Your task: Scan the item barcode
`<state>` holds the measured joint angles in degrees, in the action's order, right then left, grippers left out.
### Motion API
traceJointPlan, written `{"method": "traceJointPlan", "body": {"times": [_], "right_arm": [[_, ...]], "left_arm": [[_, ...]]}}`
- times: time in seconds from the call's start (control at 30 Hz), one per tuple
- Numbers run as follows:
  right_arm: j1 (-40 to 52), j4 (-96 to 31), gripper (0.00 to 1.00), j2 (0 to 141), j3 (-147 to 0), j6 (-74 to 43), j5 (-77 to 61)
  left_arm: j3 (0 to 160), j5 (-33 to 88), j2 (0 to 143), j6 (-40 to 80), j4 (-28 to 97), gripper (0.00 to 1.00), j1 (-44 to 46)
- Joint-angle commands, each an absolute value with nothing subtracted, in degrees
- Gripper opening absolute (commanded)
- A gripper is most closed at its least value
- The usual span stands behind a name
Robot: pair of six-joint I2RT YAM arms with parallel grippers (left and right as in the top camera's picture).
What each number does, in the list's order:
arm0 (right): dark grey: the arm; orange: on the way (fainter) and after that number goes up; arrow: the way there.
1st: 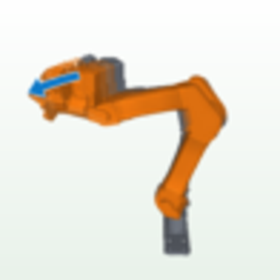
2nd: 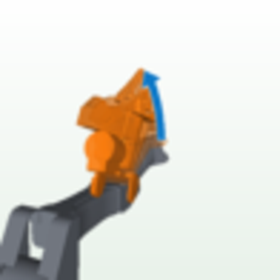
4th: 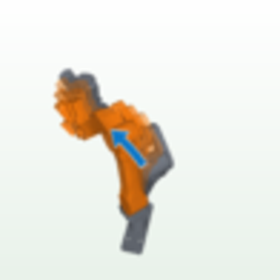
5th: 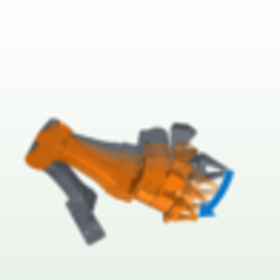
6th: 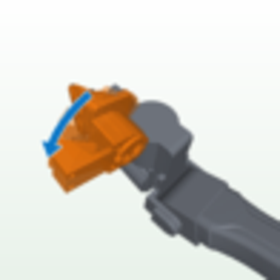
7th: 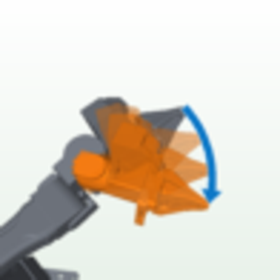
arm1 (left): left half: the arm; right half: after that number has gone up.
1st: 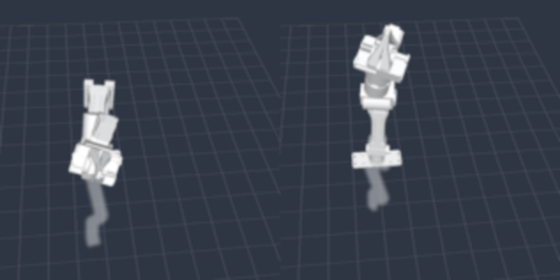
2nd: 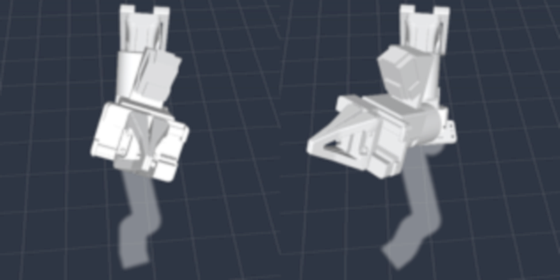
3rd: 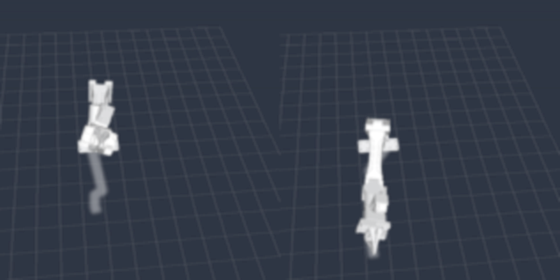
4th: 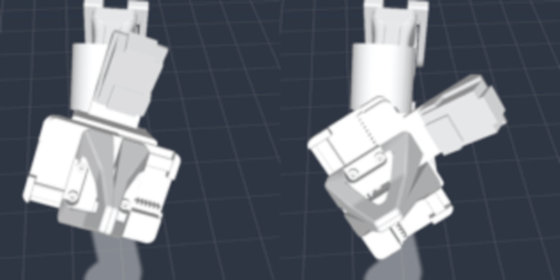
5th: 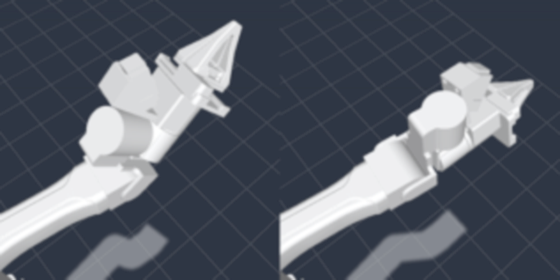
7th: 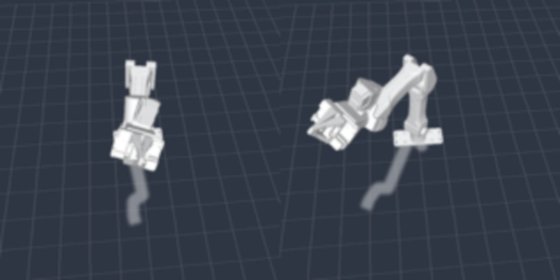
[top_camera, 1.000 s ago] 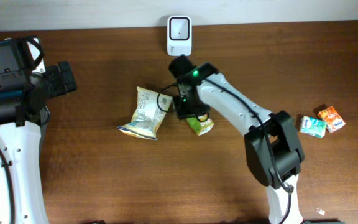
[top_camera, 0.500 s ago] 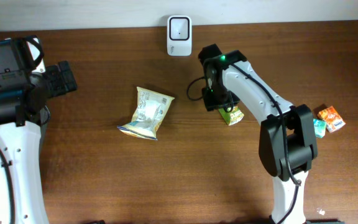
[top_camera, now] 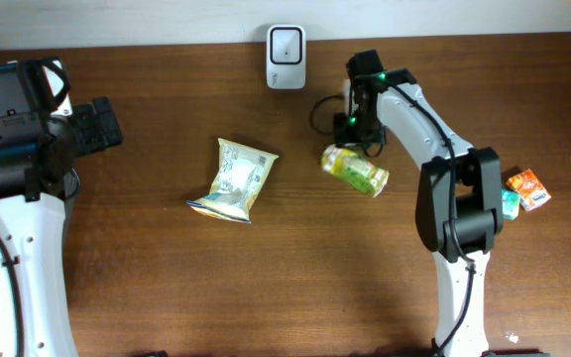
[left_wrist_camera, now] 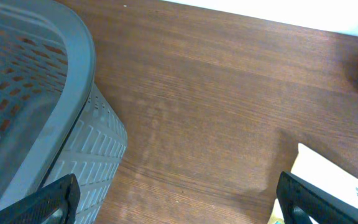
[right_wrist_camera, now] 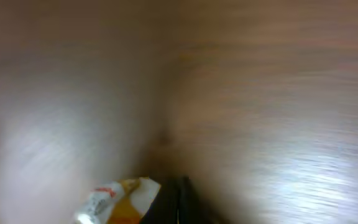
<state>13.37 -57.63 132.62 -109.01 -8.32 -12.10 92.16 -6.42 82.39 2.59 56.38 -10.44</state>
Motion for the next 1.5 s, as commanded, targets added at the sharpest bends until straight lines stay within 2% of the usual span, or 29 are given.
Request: {"method": "traceJointPlan", "body": {"times": [0.0,0.1,0.2,0.23,0.37,0.43,0.47,0.5,0.53,0.6,0.7,0.77,0.83,0.87,0.93,1.03,1.07,1.1,1.13,1.17,1.27,1.3,1.37,1.47], "right_arm": [[17.4,-64.2,0.04,132.3,-109.3,6.1,-25.9],[21.3,-78.7,0.04,132.3,-109.3,5.0,-19.2],[19.6,-88.6,0.04,132.3,-109.3,-8.9,-0.1],[18.2,-89.1,0.04,132.2,-109.3,-10.0,1.2],[11.9,-88.7,0.04,128.9,-110.0,-9.2,1.1],[11.2,-88.4,0.04,125.1,-110.0,-1.6,1.1],[11.2,-87.5,0.08,123.6,-110.0,4.4,1.1],[11.2,-86.5,0.20,123.2,-110.0,12.4,0.3],[11.0,-84.8,0.68,123.2,-109.9,18.2,-0.4],[10.1,-81.2,0.89,123.6,-109.9,25.1,-1.7],[7.4,-80.1,0.94,125.8,-109.5,39.1,-2.8],[5.9,-80.4,0.97,126.8,-109.0,43.7,-4.0],[4.0,-80.1,0.95,127.1,-106.6,50.8,-8.4],[3.3,-80.0,0.89,127.2,-105.5,51.2,-9.1],[3.0,-79.9,0.84,127.2,-103.8,53.5,-11.4],[2.9,-77.3,0.83,127.2,-98.7,54.2,-12.5],[2.9,-75.6,0.77,127.2,-97.4,54.2,-12.5],[2.9,-74.1,0.64,127.2,-97.1,53.9,-13.5],[2.9,-73.0,0.50,127.2,-97.1,52.6,-15.0],[2.9,-72.0,0.41,127.2,-97.1,49.5,-15.0],[3.5,-69.0,0.24,127.1,-97.1,33.2,-18.8],[3.7,-68.7,0.26,127.1,-97.1,28.0,-22.2],[4.6,-68.5,0.18,127.1,-97.1,18.5,-25.1],[4.9,-67.5,0.13,127.1,-97.1,15.3,-25.1]], "left_arm": [[92.7,-6.2,82.1,2.3,56.3,0.99,-10.7],[92.7,-6.2,82.1,2.3,56.3,0.99,-10.7],[92.7,-6.2,82.1,2.3,56.3,0.99,-10.7],[92.7,-6.2,82.1,2.3,56.3,0.99,-10.7],[92.7,-6.2,82.1,2.3,56.3,0.99,-10.7],[92.7,-6.2,82.1,2.3,56.3,0.99,-10.7],[92.7,-6.2,82.1,2.3,56.3,0.99,-10.7],[92.7,-6.2,82.1,2.3,56.3,0.99,-10.7],[92.7,-6.2,82.1,2.3,56.3,0.99,-10.7],[92.7,-6.2,82.1,2.3,56.3,0.99,-10.7],[92.7,-6.2,82.1,2.3,56.3,0.99,-10.7],[92.7,-6.2,82.1,2.3,56.3,0.99,-10.7],[92.7,-6.2,82.1,2.3,56.3,0.99,-10.7],[92.7,-6.2,82.1,2.3,56.3,0.99,-10.7],[92.7,-6.2,82.1,2.3,56.3,0.99,-10.7],[92.7,-6.2,82.1,2.3,56.3,0.99,-10.7],[92.7,-6.2,82.1,2.3,56.3,0.99,-10.7],[92.7,-6.2,82.1,2.3,56.3,0.99,-10.7],[92.7,-6.2,82.1,2.3,56.3,0.99,-10.7],[92.7,-6.2,82.1,2.3,56.3,0.99,-10.7],[92.7,-6.2,82.1,2.3,56.3,0.99,-10.7],[92.7,-6.2,82.1,2.3,56.3,0.99,-10.7],[92.7,-6.2,82.1,2.3,56.3,0.99,-10.7],[92.7,-6.2,82.1,2.3,56.3,0.99,-10.7]]}}
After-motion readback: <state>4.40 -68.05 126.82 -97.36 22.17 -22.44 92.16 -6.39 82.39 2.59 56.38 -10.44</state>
